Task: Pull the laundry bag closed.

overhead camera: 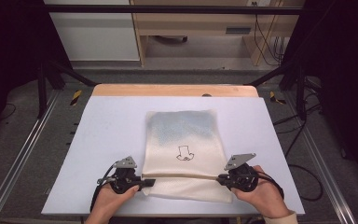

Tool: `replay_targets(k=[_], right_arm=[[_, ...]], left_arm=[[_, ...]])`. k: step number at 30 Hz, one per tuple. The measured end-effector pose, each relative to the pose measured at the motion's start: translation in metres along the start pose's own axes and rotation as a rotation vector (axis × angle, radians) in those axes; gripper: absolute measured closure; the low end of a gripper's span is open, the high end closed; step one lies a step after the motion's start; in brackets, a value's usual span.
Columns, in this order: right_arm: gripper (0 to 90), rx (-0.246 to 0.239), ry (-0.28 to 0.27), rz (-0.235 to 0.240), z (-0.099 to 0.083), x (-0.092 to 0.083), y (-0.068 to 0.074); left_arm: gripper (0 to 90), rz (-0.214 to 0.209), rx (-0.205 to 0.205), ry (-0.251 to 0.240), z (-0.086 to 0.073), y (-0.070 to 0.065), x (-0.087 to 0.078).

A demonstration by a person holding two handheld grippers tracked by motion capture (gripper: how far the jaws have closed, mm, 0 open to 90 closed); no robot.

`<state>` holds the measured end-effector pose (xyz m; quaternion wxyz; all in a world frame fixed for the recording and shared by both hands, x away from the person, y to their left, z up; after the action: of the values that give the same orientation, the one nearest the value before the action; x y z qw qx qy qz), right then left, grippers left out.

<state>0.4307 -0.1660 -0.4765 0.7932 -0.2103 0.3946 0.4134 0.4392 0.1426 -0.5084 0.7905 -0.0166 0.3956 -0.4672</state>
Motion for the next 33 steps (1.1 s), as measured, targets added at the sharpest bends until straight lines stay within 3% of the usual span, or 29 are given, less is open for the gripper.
replay_targets(k=[33], right_arm=[[81.8,0.029,-0.001,-0.014,-0.0075,-0.0065,-0.0046]], left_arm=[[84.8,-0.001,0.001,-0.005,0.0010,-0.0005,-0.0011]])
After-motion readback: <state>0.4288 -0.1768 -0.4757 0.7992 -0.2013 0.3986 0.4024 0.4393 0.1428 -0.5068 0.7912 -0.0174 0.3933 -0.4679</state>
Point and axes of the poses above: each handheld gripper's, and its own axes: x roughly forward along the jaws, z roughly out of its top, y roughly to its left, the point moved 6 cm from there along x, roughly forward along the jaws, and after that the axes turned 3 degrees about -x, right-handed, at the moved point
